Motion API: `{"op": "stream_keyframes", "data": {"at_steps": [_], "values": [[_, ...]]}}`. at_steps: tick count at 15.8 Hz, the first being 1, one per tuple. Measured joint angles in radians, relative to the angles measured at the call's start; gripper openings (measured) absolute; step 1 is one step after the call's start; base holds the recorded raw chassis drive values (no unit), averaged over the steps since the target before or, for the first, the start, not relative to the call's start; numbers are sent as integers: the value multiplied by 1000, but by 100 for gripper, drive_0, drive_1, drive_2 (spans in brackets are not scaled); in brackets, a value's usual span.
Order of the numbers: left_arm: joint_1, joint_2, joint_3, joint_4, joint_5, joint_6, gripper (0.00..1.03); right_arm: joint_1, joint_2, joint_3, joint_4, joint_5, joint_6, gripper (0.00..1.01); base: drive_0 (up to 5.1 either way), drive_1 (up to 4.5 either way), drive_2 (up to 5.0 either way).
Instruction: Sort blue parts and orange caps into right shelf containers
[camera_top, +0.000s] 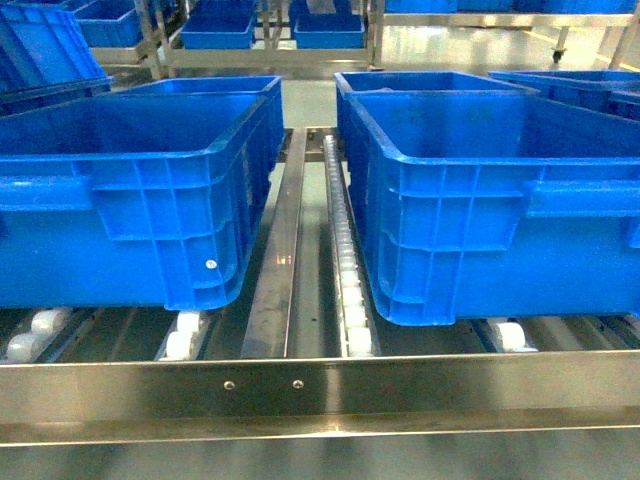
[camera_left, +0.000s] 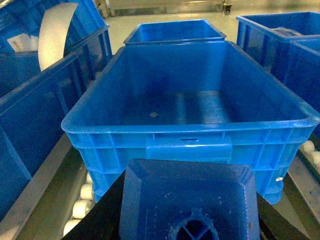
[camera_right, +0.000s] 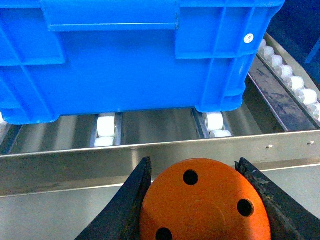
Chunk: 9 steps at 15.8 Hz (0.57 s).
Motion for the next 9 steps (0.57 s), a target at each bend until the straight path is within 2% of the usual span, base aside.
{"op": "stream_keyframes", "data": {"at_steps": [9], "values": [[0, 0, 0, 0, 0, 0, 44, 0, 0, 0, 0, 0, 0, 43, 0, 0, 0]]}}
